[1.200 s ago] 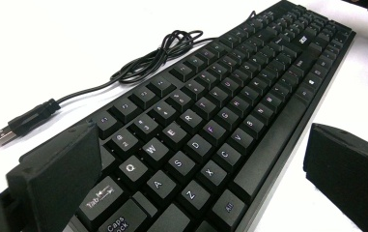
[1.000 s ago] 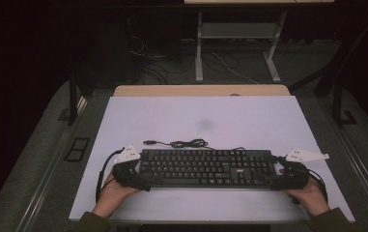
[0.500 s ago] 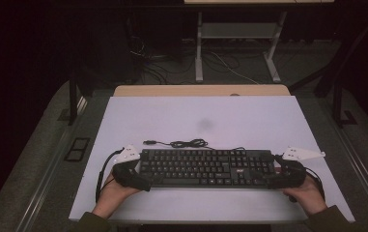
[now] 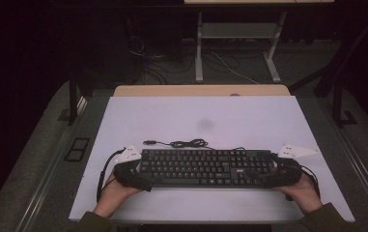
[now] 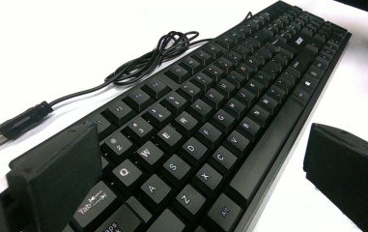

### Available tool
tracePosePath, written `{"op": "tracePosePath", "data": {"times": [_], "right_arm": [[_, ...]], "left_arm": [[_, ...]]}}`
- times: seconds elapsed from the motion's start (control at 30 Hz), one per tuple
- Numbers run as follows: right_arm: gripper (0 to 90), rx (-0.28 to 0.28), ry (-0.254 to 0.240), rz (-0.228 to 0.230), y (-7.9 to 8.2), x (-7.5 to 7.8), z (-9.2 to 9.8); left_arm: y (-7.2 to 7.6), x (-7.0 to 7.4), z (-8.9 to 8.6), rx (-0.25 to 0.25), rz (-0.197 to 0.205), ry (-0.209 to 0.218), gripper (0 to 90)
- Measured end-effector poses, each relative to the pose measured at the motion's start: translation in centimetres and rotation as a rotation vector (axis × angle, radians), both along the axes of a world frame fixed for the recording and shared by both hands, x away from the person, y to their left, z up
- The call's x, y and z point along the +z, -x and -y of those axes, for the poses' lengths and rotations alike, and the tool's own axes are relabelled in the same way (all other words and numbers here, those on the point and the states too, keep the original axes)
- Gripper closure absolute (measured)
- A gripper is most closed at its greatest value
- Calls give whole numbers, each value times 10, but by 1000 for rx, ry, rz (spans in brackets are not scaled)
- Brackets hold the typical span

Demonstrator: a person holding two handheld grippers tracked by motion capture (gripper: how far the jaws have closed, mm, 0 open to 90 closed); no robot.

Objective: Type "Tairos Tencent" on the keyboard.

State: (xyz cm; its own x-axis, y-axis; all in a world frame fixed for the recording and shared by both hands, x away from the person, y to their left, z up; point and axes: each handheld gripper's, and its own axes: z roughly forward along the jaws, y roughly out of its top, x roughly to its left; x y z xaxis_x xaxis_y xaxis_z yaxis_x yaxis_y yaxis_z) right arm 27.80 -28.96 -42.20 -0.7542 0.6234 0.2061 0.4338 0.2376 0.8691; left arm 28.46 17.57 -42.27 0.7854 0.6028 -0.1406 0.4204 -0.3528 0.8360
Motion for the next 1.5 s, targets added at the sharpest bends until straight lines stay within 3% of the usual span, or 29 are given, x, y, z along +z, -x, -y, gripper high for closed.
{"op": "tracePosePath", "data": {"times": [0.43, 0.63, 0.83, 1.5], "right_arm": [[119, 1, -12, -13, -4, 4, -9], [118, 28, 1, -17, -5, 5, -12], [118, 12, 40, 4, -8, 6, -23], [120, 72, 65, -31, -17, 8, -50]], "left_arm": [[0, 0, 1, -4, 1, -2, 0], [0, 0, 2, -8, -1, -2, 0], [0, -1, 3, -7, -2, 1, 0], [0, -1, 4, -12, -3, -1, 0]]}}
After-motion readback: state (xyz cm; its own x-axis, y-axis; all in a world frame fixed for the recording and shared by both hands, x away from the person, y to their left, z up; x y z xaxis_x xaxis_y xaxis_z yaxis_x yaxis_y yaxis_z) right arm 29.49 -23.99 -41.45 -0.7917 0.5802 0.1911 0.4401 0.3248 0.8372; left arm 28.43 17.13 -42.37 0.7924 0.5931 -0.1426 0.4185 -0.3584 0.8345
